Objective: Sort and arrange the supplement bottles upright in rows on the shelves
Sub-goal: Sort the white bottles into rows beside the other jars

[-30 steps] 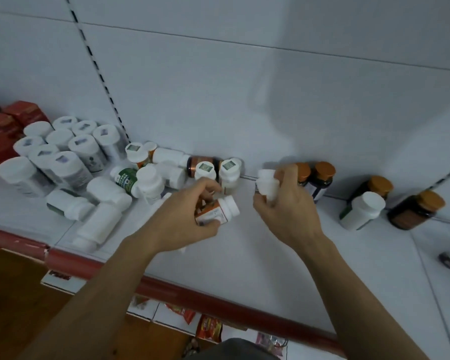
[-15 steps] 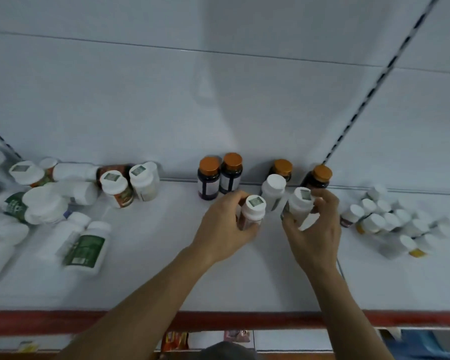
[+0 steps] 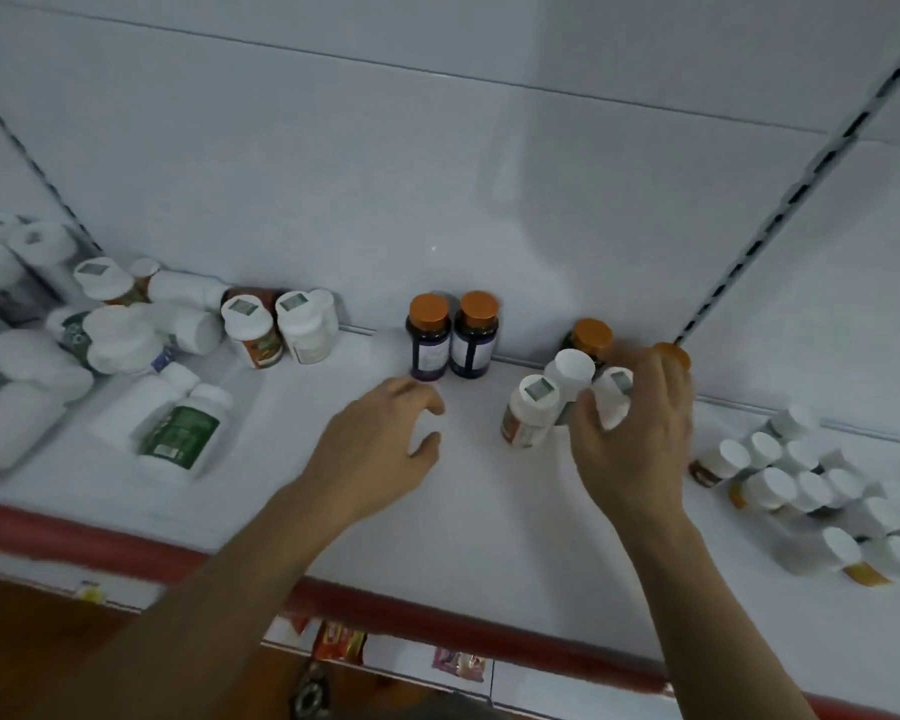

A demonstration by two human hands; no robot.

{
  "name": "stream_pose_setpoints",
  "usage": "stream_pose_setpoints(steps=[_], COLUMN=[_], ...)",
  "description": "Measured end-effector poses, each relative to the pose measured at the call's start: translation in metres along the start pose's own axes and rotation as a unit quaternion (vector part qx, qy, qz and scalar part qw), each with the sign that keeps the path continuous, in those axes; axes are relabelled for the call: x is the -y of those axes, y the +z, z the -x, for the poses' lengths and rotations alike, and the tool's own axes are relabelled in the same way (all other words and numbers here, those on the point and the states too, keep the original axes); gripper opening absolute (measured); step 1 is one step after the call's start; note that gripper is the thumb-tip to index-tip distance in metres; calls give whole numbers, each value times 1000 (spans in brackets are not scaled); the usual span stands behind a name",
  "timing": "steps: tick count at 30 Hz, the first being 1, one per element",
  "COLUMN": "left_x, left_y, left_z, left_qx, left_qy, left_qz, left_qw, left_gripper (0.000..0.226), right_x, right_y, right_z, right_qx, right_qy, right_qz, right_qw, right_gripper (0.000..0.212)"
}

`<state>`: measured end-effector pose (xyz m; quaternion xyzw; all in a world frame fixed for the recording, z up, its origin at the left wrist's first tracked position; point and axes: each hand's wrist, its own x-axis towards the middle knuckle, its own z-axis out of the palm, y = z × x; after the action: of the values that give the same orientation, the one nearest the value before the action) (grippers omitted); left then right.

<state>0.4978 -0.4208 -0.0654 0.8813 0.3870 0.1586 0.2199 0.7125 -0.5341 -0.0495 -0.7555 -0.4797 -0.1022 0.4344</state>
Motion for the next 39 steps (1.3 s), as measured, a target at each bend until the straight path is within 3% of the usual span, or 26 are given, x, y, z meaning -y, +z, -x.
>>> stream_pose_setpoints(steps=[5, 8, 11, 16, 18, 20, 23, 26, 29, 32, 35, 39], left_x=[56, 92, 117, 127, 131, 134, 132, 117, 95, 72, 43, 11], left_y=[-60, -86, -94, -87, -92, -102, -115, -112, -90, -63, -40, -8], left_z=[31, 48, 63, 66, 61, 58, 52, 35, 12, -12, -32, -46], left_qx=[-94, -116, -88, -9, 1, 1, -46, -51, -7, 53, 63, 70], left_qy=[-63, -142, -191, -146, -136, -135, -130, -76, -6, 38, 87, 123], left_qz=[-108, -162, -210, -287, -278, -204, 7, 135, 183, 209, 239, 254], left_qw=[988, 970, 955, 947, 951, 970, 990, 987, 983, 976, 965, 957], left_gripper=[25, 30, 48, 70, 67, 64, 55, 51, 51, 47, 46, 52], right_x=[48, 83, 120, 171, 181, 182, 175, 165, 153, 130, 105, 66], right_y=[46, 85, 125, 177, 190, 192, 170, 126, 78, 35, -3, -32], right_z=[-38, -52, -56, -63, -62, -60, -51, -38, -26, -21, -10, 14], right_qx=[99, 145, 205, 308, 373, 384, 322, 205, 103, -1, -108, -153], right_qy=[-136, -177, -184, -183, -155, -136, -90, -28, 70, 122, 163, 228], right_qz=[-18, -35, -59, -18, 33, 35, -32, -93, -126, -148, -142, -62], right_qw=[986, 973, 959, 934, 914, 913, 942, 974, 984, 981, 970, 960], right_gripper=[34, 31, 33, 45, 45, 38, 34, 33, 33, 30, 24, 24])
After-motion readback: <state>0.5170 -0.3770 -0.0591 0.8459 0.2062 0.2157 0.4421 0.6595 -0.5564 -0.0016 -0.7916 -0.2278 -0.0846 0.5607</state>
